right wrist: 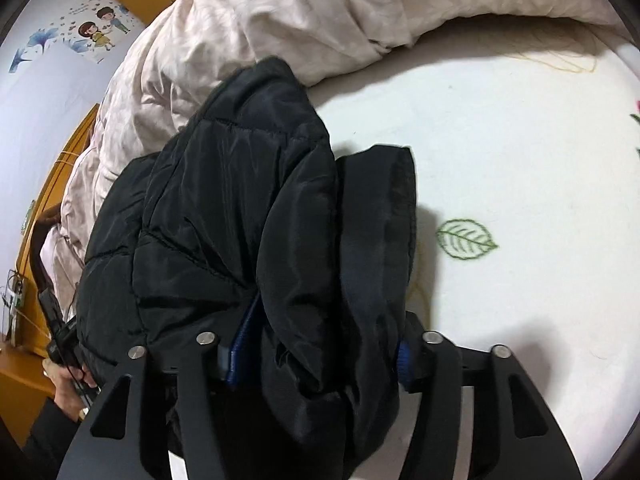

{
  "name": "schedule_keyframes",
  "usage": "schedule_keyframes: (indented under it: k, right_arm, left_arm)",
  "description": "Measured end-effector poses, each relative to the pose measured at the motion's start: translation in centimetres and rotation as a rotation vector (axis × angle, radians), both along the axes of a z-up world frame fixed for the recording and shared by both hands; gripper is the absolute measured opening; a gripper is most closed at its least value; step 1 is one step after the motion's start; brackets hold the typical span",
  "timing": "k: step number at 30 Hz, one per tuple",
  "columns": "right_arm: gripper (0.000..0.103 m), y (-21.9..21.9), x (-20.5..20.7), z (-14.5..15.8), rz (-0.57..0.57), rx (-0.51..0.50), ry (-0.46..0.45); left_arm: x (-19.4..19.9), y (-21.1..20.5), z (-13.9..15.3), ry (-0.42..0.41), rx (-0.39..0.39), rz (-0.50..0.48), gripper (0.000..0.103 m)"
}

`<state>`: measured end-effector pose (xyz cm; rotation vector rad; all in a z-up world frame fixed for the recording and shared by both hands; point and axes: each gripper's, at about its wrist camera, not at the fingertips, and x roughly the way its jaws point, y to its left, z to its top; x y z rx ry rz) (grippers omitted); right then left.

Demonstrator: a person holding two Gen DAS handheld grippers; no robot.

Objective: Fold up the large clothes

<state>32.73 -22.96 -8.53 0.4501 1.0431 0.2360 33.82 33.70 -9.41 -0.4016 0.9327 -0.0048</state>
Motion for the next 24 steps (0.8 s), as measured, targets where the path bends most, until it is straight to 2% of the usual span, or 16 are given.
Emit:
schedule_keyframes:
  k: [3, 7, 10, 13, 14, 16, 19, 21, 24]
  right_arm:
    - [0.062, -0.5, -1.1, 2.0, -0.015, -0.029, -0.006]
    - [0.063, -0.3, -3.2, 5.7, -0.052, -0.119, -0.096]
    - [0.063, 1.7, -4.7, 7.8, -0.014, -0.175, -0.160]
    - [0.063, 5.7, -4.3, 7.1, 0.090, -0.255, -0.154]
    - [0.063, 7.2, -3.3, 5.5, 0.123, -0.309, -0.122]
    - [0.063, 7.7, -2.8, 4.4, 0.131, -0.336, -0.099]
    - [0.064, 8.5, -1.4, 2.4, 0.147, -0.380, -0.064]
    - [0.064, 8.6, -1.2, 2.5, 0.142, -0.389, -0.062]
    - [0.064, 8.4, -2.0, 3.7, 0.128, -0.395, -0.062]
  left_arm:
    - [-1.5, 0.5, 1.8, -0.007, 0.020, 0.034, 0.055]
    - [-4.3, 0.7, 5.5, -0.084, 0.091, 0.077, 0.057]
    - [-5.8, -1.5, 7.5, -0.149, 0.105, 0.038, 0.062]
    - [-5.6, -5.7, 7.0, -0.149, 0.123, -0.070, 0.065]
    - [-5.2, -7.1, 6.1, -0.129, 0.142, -0.103, 0.065]
    - [-3.9, -8.9, 4.0, -0.063, 0.188, -0.135, 0.065]
    - [-3.2, -9.2, 2.4, -0.049, 0.212, -0.118, 0.068]
    - [-3.2, -8.9, 2.5, -0.042, 0.202, -0.105, 0.068]
    - [-4.0, -9.2, 3.6, -0.032, 0.230, -0.095, 0.067]
